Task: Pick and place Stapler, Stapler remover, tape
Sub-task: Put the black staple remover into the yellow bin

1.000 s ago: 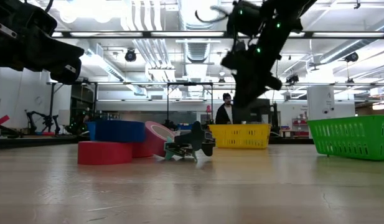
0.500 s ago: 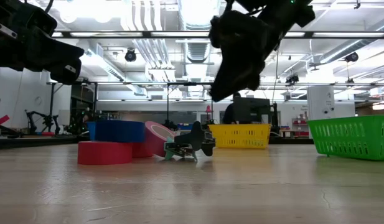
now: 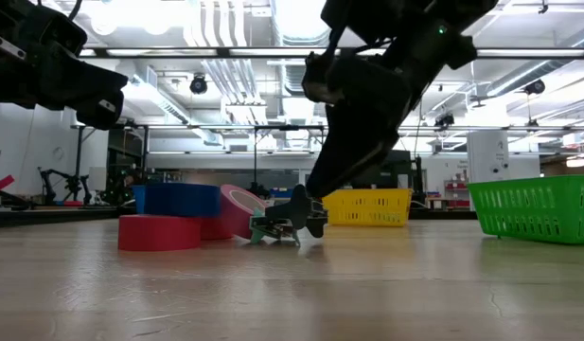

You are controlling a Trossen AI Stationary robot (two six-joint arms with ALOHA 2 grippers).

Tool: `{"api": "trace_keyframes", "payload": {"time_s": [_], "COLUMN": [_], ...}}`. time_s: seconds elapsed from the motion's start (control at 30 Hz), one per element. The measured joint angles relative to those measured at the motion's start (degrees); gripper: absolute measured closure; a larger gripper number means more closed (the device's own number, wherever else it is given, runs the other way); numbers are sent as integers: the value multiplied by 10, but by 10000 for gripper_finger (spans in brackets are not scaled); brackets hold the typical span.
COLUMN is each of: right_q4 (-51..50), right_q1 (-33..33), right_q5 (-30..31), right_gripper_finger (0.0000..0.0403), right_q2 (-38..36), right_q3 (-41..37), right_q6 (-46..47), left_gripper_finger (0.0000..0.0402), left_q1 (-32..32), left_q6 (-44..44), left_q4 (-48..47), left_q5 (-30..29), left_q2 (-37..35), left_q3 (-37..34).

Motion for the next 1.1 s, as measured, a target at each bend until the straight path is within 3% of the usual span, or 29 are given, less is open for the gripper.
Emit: {"api": "trace_keyframes", "payload": {"time_s": [0.73, 1.1], "right_q4": [30, 31], "right_q1": [8, 10], "right_q5": [-15, -30], "right_gripper_finger": [314, 391], "right_q2": [31, 32], "right_q3": [-6, -6], "right_q6": [40, 32], "left_gripper_finger": [385, 385], "left_q1": [0, 0], "left_q6": [0, 0], "left_q4": [-11, -12], "left_q5": [0, 0], "left_q2": [1, 3], "left_q3": [0, 0]}}
